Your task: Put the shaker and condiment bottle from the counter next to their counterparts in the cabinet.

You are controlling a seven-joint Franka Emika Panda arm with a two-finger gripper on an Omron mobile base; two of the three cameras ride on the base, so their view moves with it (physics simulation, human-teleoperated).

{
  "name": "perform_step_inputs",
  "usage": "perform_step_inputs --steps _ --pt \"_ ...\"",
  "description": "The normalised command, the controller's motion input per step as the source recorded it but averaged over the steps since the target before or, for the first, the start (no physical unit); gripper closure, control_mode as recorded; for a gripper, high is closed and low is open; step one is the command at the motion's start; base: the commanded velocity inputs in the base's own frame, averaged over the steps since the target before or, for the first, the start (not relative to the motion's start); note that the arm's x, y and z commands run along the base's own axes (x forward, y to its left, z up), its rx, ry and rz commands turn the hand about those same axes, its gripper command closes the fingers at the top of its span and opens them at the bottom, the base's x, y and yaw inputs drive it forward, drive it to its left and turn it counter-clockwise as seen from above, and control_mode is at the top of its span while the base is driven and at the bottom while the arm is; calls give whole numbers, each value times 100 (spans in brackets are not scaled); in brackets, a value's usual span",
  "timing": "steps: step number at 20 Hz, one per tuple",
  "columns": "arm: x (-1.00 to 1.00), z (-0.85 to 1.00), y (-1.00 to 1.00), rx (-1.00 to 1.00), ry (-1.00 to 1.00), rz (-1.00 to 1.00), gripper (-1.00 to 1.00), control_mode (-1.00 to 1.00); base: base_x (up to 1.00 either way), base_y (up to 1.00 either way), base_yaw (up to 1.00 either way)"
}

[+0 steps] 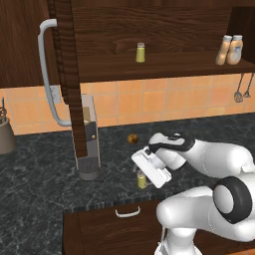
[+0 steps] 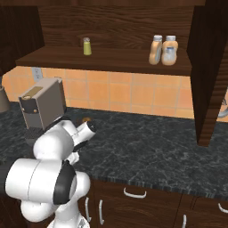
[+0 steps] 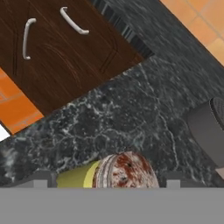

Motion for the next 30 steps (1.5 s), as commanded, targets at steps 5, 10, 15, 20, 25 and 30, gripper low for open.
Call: perform_step_inputs --steps 5,10,15,20,25,30 --pt "-3 -32 3 0 0 0 100 -100 0 0 0" --pt "-17 -14 3 0 -4 -1 100 -100 0 0 0" --pt "-8 53 0 0 -10 -9 100 -100 0 0 0" --pt "0 79 0 0 -2 -11 100 -100 0 0 0" --pt "1 72 0 0 1 -16 100 -100 0 0 0" --pt "8 71 -11 0 9 -21 100 -100 0 0 0"
